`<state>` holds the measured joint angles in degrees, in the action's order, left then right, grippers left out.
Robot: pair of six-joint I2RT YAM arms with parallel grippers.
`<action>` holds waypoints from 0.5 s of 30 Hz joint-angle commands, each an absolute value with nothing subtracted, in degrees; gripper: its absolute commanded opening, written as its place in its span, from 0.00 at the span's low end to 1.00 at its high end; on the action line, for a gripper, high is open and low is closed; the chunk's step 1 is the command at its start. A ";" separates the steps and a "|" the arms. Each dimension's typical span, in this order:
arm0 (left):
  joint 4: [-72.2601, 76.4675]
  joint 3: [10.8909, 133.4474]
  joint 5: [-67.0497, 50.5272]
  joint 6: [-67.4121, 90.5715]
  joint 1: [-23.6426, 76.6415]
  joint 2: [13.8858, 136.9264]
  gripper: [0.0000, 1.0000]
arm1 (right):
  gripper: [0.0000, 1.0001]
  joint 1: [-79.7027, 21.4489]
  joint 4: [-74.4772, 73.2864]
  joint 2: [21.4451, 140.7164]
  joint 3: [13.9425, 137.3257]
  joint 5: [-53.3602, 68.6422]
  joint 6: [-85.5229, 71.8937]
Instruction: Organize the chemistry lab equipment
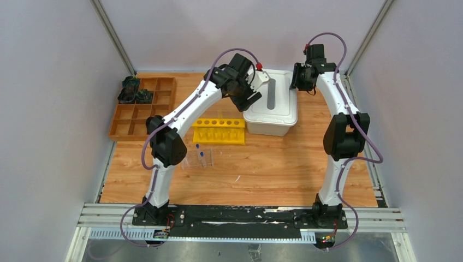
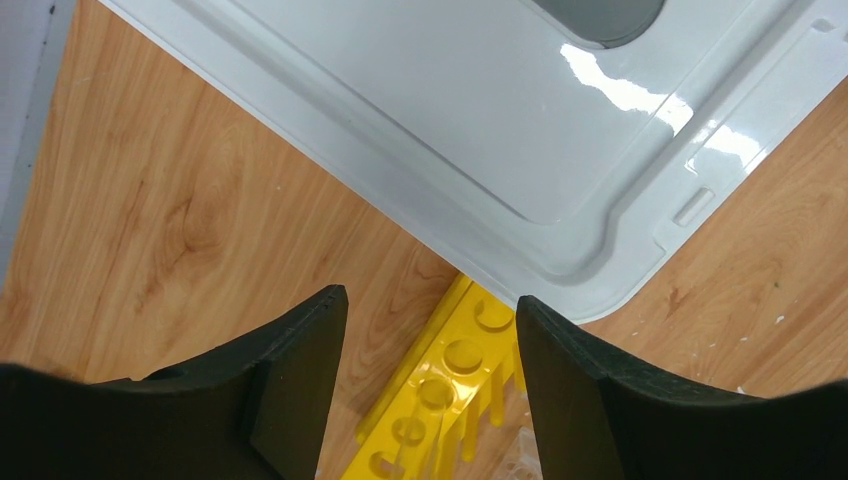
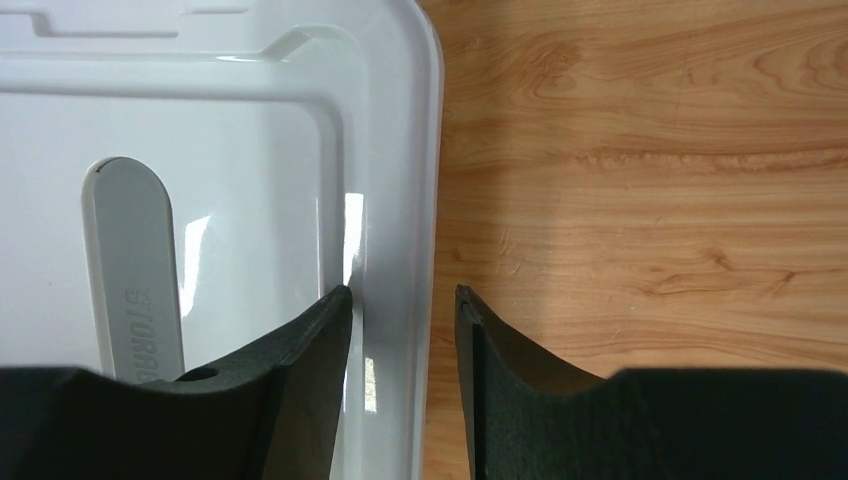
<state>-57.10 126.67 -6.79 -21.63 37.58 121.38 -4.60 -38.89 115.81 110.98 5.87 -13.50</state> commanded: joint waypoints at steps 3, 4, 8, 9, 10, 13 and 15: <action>-56.25 128.35 -4.75 -22.31 37.53 121.02 0.70 | 0.55 -4.92 -41.78 113.56 112.10 2.39 -11.84; -56.33 128.59 -3.85 -22.24 37.53 120.26 0.73 | 0.63 -4.92 -41.83 112.51 112.45 1.69 -12.06; -56.38 128.54 1.50 -21.85 37.38 114.24 0.98 | 0.93 -5.20 -41.72 106.58 112.73 -0.89 -12.54; -56.39 127.67 2.20 -21.88 37.21 111.85 1.00 | 0.95 -5.41 -41.34 104.38 111.59 -2.06 -12.54; -56.42 126.46 2.54 -21.85 36.95 109.18 1.00 | 0.95 -5.70 -40.80 102.22 110.36 -2.54 -12.49; -56.43 120.55 2.89 -20.82 35.77 100.35 1.00 | 0.96 -6.88 -39.24 94.52 104.79 -2.90 -12.65; -56.34 114.33 2.59 -19.82 34.45 93.75 1.00 | 0.97 -7.66 -38.15 89.05 99.42 -2.90 -12.91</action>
